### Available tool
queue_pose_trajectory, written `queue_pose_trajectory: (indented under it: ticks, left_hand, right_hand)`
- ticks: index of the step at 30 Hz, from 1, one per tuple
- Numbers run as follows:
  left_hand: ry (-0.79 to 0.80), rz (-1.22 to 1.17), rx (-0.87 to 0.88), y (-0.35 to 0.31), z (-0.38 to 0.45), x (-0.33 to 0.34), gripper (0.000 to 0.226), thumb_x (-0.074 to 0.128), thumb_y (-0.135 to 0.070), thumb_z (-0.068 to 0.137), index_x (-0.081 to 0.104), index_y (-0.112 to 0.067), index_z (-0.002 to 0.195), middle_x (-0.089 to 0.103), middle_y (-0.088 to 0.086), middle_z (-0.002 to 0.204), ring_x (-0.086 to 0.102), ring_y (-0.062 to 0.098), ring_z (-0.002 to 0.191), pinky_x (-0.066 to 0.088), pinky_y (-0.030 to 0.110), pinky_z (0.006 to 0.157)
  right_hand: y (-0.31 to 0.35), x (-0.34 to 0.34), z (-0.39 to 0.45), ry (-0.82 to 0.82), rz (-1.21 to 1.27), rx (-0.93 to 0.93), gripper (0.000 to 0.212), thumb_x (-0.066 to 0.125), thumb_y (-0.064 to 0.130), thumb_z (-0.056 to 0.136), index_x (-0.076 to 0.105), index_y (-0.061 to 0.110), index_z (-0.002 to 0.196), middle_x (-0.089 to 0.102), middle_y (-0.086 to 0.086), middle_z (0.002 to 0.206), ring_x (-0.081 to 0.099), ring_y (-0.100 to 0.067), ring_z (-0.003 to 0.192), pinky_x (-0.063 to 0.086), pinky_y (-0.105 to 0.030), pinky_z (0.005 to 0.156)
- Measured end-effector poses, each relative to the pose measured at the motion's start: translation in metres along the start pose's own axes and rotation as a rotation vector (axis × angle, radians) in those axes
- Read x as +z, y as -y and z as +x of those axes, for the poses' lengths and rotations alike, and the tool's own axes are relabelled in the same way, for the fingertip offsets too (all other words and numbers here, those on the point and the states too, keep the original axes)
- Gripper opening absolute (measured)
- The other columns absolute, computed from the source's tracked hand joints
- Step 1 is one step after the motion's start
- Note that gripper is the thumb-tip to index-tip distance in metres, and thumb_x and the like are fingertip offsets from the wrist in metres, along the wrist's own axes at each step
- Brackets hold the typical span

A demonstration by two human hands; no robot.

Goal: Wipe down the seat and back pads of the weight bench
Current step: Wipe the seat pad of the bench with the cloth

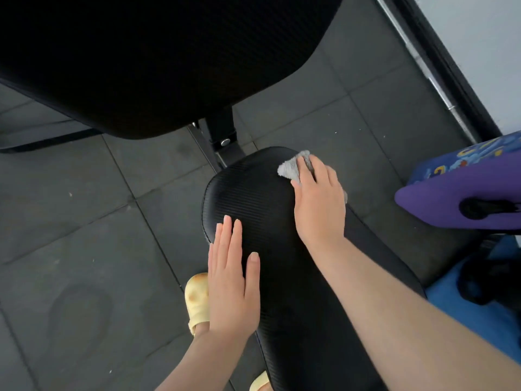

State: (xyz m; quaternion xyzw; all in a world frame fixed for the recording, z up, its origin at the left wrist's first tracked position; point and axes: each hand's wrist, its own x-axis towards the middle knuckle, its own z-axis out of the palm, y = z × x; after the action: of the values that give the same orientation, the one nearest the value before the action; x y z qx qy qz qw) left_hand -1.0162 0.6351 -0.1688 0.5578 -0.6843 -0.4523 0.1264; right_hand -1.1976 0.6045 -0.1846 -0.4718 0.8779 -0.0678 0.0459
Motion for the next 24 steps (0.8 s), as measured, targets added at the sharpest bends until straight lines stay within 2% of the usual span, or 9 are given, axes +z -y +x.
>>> queue_pose_trajectory:
  ticks: [2,6,8,10,14,17,19,22,24]
  left_hand:
    - [0.011,0.098,0.016,0.001,0.002,0.003,0.059,0.016,-0.047,0.092,0.008,-0.033,0.149,-0.003,-0.022,0.157,-0.012,-0.003,0.143,-0.005,0.025,0.118]
    - [0.026,0.253,0.074,0.007,0.003,0.005,0.060,0.017,-0.042,0.093,0.003,-0.029,0.150,-0.008,-0.015,0.159,-0.015,0.004,0.145,-0.014,0.020,0.115]
    - [0.028,0.267,0.087,0.010,0.004,0.004,0.059,0.023,-0.038,0.096,0.003,-0.028,0.151,-0.007,-0.014,0.159,-0.014,0.005,0.145,-0.014,0.020,0.116]
    - [0.025,0.245,0.087,0.010,0.004,0.004,0.060,0.035,-0.028,0.099,0.005,-0.027,0.151,-0.005,-0.014,0.159,-0.013,0.004,0.145,-0.013,0.020,0.116]
    - [0.014,0.157,0.084,0.008,0.003,0.001,0.062,0.040,-0.020,0.098,0.005,-0.032,0.147,-0.002,-0.017,0.157,-0.011,-0.001,0.144,-0.005,0.021,0.118]
    - [-0.020,0.054,0.025,0.010,0.001,-0.005,0.059,0.039,-0.023,0.099,0.007,-0.031,0.147,-0.002,-0.022,0.155,-0.009,-0.006,0.143,0.000,0.018,0.117]
    - [-0.034,0.045,-0.003,0.017,-0.003,-0.009,0.056,0.033,-0.032,0.098,0.010,-0.027,0.149,0.000,-0.021,0.155,-0.007,-0.006,0.143,0.000,0.016,0.117]
    - [0.007,0.083,0.053,0.027,-0.012,-0.010,0.060,0.024,-0.041,0.094,0.010,-0.026,0.150,0.000,-0.019,0.157,-0.006,-0.002,0.145,-0.003,0.010,0.114]
    - [0.008,0.090,0.059,0.031,-0.013,-0.010,0.060,0.024,-0.041,0.094,0.009,-0.028,0.150,0.000,-0.019,0.157,-0.006,-0.001,0.145,-0.004,0.010,0.113]
  right_hand:
    - [-0.008,-0.005,-0.024,-0.035,0.002,0.099,0.043,0.054,0.018,0.095,0.049,0.012,0.137,0.052,-0.008,0.138,0.050,-0.026,0.121,0.044,-0.038,0.096]
    - [-0.015,-0.004,-0.041,-0.131,0.114,0.467,0.040,0.045,0.021,0.099,0.049,0.009,0.137,0.052,-0.010,0.138,0.048,-0.030,0.122,0.039,-0.041,0.100]
    - [0.000,0.002,-0.024,-0.171,0.196,0.499,0.038,0.045,0.020,0.099,0.052,0.007,0.134,0.052,-0.011,0.138,0.048,-0.032,0.122,0.035,-0.039,0.102]
    - [0.021,0.009,-0.001,-0.153,0.230,0.340,0.038,0.042,0.022,0.098,0.055,0.007,0.130,0.053,-0.012,0.135,0.049,-0.031,0.120,0.036,-0.039,0.101]
    - [0.061,0.021,0.028,0.058,0.238,-0.323,0.036,0.042,0.021,0.097,0.059,0.008,0.126,0.056,-0.010,0.133,0.049,-0.025,0.125,0.039,-0.040,0.106]
    - [0.066,0.015,0.010,0.191,0.338,-0.709,0.039,0.043,0.022,0.095,0.060,0.005,0.126,0.057,-0.008,0.133,0.049,-0.023,0.125,0.036,-0.032,0.103]
    - [0.057,0.012,-0.003,0.293,0.298,-0.907,0.042,0.039,0.025,0.097,0.056,0.007,0.131,0.053,-0.006,0.138,0.045,-0.021,0.130,0.032,-0.030,0.108]
    - [0.043,0.015,0.021,0.332,0.196,-1.037,0.039,0.041,0.024,0.097,0.056,0.013,0.131,0.055,-0.003,0.136,0.047,-0.019,0.127,0.036,-0.035,0.109]
    - [0.043,0.020,0.044,0.255,0.166,-0.873,0.029,0.049,0.025,0.097,0.059,0.017,0.122,0.058,0.000,0.123,0.051,-0.016,0.116,0.041,-0.038,0.103]
